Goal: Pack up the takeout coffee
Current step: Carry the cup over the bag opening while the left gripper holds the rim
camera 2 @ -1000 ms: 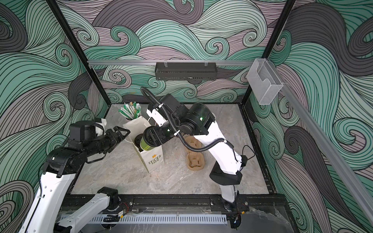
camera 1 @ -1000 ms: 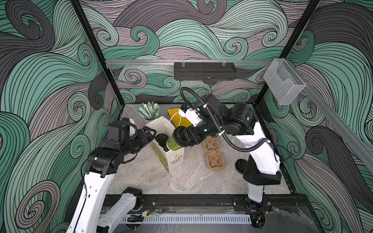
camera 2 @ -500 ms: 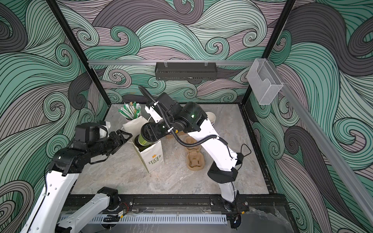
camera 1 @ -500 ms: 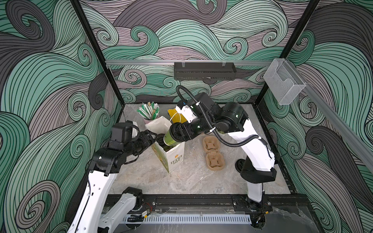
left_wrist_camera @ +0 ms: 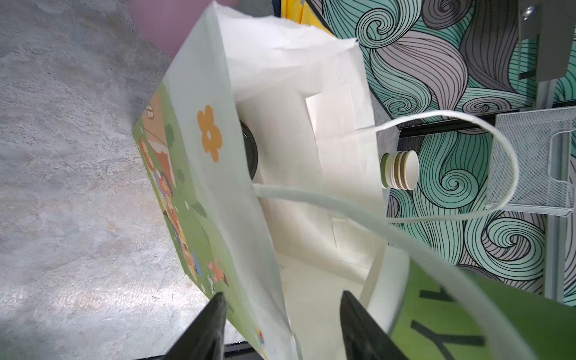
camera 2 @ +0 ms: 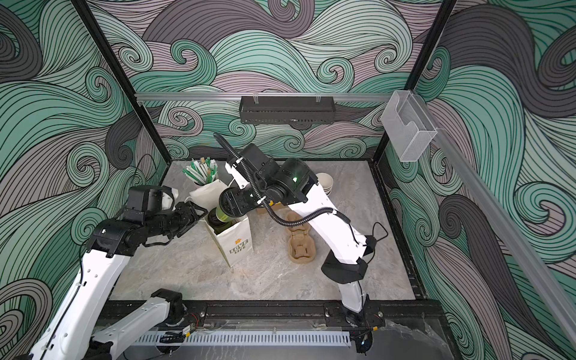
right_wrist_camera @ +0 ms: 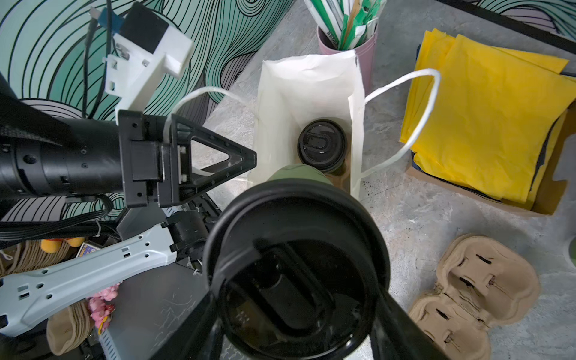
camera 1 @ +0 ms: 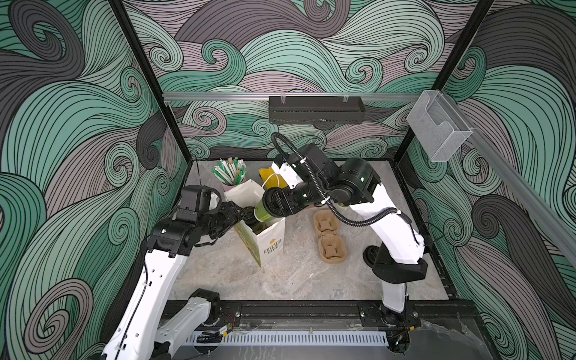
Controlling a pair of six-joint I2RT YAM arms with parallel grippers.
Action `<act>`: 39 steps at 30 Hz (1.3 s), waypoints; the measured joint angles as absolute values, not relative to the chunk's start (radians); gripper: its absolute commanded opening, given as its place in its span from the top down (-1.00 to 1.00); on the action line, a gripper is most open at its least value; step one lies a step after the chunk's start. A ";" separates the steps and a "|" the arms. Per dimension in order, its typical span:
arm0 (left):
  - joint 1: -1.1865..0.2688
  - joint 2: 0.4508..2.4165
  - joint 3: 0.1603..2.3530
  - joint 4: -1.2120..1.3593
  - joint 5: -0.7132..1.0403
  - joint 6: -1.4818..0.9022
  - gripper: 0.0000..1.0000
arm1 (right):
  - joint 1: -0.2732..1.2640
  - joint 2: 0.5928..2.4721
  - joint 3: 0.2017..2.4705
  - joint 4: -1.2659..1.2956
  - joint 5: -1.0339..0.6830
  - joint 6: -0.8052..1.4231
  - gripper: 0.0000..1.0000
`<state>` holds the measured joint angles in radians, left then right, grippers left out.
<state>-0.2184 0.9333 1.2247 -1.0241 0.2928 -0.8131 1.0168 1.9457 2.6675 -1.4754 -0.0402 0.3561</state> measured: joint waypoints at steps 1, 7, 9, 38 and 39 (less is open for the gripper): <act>-0.224 0.938 1.231 -1.031 0.292 -0.813 -0.24 | 1.017 1.935 2.663 -1.475 -0.031 0.356 -0.28; -0.290 0.957 1.248 -1.054 0.254 -0.831 -0.24 | 1.017 1.841 2.612 -1.469 0.009 0.360 -0.28; -0.320 0.963 1.248 -1.061 0.228 -0.842 -0.21 | 1.017 1.813 2.596 -1.469 0.019 0.360 -0.27; -0.497 1.012 1.292 -1.131 0.100 -0.957 0.92 | 1.017 1.692 2.423 -1.405 0.027 0.374 -0.26; -0.506 1.012 1.292 -1.130 0.100 -0.968 0.92 | 1.017 1.686 2.416 -1.402 0.027 0.374 -0.26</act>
<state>-0.5060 1.0122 1.2922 -1.1297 0.1001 -0.9680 1.0168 1.6863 2.4165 -1.4017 0.0265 0.3744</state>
